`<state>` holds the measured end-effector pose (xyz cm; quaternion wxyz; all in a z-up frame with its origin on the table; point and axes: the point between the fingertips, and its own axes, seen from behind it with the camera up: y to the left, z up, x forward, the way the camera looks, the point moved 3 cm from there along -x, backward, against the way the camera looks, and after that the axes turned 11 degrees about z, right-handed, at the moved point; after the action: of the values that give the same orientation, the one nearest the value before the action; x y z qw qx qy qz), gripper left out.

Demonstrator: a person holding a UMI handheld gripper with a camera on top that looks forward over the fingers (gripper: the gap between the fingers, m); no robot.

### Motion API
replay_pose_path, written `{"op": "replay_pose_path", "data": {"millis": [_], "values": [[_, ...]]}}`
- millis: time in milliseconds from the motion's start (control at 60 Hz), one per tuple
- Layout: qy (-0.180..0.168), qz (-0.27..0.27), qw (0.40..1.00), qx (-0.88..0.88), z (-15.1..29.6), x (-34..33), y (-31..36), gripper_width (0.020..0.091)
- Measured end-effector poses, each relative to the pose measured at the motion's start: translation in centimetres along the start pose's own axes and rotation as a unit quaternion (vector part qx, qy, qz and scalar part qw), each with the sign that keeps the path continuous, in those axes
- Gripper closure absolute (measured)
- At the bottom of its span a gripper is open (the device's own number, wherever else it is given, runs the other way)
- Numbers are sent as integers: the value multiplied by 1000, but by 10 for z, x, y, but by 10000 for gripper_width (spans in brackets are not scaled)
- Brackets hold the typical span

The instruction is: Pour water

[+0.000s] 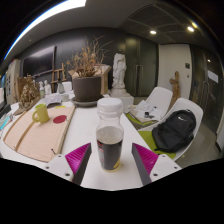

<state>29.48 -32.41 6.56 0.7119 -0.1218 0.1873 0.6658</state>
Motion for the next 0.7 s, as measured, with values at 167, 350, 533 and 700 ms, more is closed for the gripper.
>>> {"op": "replay_pose_path", "data": {"millis": [167,350,533,700], "values": [[-11,11,1000,-13,4,29,-6,672],[-16,10,1000,-3,7,36,-9,806],[-2,-8,999,-31,22,35,-8,845],[-18,-58,993,-99,92,40,-5,845]]}}
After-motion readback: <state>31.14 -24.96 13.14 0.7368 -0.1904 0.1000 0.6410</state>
